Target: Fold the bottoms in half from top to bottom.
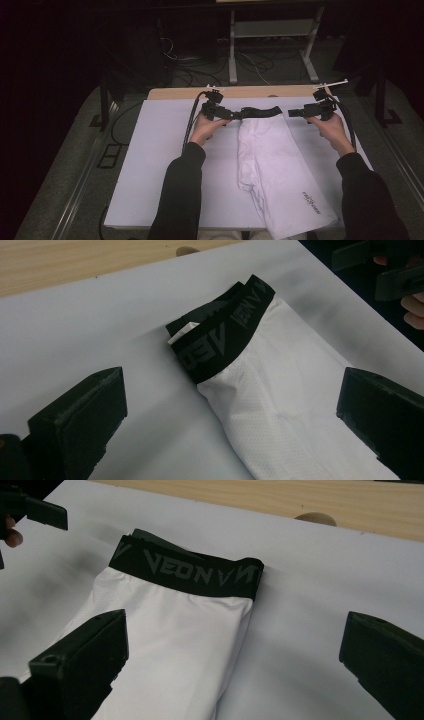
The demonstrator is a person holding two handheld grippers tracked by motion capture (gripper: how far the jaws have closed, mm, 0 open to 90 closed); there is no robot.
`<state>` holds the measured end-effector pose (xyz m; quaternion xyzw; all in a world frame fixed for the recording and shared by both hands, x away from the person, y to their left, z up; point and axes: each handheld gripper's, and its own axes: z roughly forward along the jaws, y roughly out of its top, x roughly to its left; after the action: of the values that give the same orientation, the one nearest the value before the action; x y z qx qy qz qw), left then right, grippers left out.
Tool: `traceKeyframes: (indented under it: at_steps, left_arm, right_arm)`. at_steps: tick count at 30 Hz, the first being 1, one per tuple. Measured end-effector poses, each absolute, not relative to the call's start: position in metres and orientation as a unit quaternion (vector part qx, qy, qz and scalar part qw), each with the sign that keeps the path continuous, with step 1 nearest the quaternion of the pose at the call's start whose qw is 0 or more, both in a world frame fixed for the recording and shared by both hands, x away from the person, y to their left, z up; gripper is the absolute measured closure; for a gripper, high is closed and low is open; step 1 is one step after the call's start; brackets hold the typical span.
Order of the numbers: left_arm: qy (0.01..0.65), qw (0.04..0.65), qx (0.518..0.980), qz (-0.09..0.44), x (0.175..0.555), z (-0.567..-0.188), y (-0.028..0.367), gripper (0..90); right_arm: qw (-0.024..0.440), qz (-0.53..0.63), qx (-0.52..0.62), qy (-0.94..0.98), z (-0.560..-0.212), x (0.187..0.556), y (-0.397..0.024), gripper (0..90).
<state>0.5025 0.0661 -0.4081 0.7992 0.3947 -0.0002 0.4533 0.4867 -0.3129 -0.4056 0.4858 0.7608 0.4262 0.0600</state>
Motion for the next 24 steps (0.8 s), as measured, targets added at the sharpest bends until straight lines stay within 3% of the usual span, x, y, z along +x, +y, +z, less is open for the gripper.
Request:
traceKeyframes:
  at_steps: [18,24]
  left_arm:
    - [0.408,0.444,0.797,-0.027,0.508,-0.431,0.051,0.0]
    - [0.407,0.433,0.804,-0.038,0.507,-0.436,0.046,0.0]
  right_arm:
    - [0.029,0.392,0.493,0.776,-0.430,0.499,-0.294,0.0]
    - [0.014,0.388,0.495,0.778,-0.431,0.499,-0.294,7.7]
